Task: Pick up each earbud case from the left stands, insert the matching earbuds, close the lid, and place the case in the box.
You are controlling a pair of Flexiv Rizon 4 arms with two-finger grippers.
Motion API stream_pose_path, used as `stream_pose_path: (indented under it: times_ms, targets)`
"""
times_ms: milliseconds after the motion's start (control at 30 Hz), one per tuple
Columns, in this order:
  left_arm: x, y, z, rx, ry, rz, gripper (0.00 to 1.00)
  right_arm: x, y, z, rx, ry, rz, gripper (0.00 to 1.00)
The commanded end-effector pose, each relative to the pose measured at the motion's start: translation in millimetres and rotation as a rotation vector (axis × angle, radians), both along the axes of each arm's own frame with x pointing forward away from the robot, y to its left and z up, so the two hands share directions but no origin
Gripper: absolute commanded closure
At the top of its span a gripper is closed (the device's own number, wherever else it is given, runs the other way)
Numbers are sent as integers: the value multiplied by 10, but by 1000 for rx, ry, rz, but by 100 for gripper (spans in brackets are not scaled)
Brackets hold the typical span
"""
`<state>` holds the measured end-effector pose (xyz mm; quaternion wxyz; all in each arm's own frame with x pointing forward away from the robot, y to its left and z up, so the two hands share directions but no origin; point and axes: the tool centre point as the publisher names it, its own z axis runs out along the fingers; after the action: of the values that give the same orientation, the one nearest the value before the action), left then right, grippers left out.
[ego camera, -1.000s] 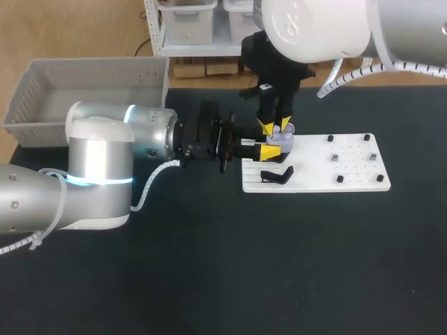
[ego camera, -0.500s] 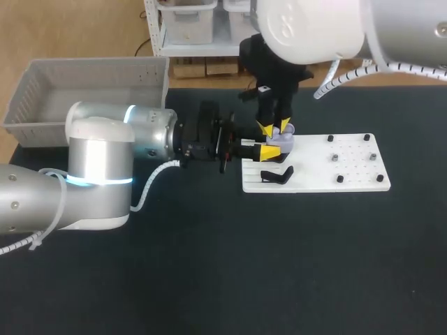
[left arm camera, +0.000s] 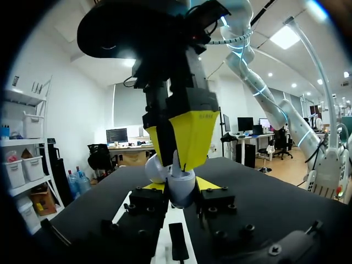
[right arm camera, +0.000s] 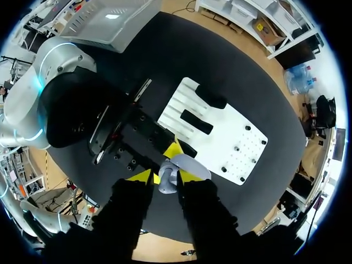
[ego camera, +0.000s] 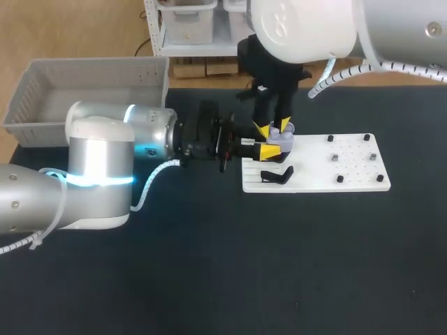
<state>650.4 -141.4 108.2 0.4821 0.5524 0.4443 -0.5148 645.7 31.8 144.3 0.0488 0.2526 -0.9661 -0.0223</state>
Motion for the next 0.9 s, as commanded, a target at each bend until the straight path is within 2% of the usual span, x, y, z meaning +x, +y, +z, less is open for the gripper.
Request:
stream_pose_path:
  times_ms: [33, 233, 433, 533, 700, 767, 833, 900]
  targets:
    - [-39, -7, 10, 0, -2, 0, 100, -14, -32, 42, 7, -14, -2, 0]
    - [-39, -7, 10, 0, -2, 0, 100, -111, -33, 187, 21, -24, 13, 0]
    - [-39, -7, 10, 0, -2, 0, 100, -112, -92, 460, 89, -69, -16, 0]
    - [-39, -7, 10, 0, -2, 0, 100, -35, -147, 551, 80, -111, -95, 0]
    - [-39, -7, 10, 0, -2, 0, 100, 235, -321, 498, -24, -213, -367, 0]
    - [-39, -7, 10, 0, -2, 0, 100, 317, -383, 436, -7, -215, -427, 0]
    - [-39, -7, 10, 0, -2, 0, 100, 403, -450, 376, -42, -236, -483, 0]
    - [-39, -7, 10, 0, -2, 0, 100, 466, -501, 322, -37, -231, -518, 0]
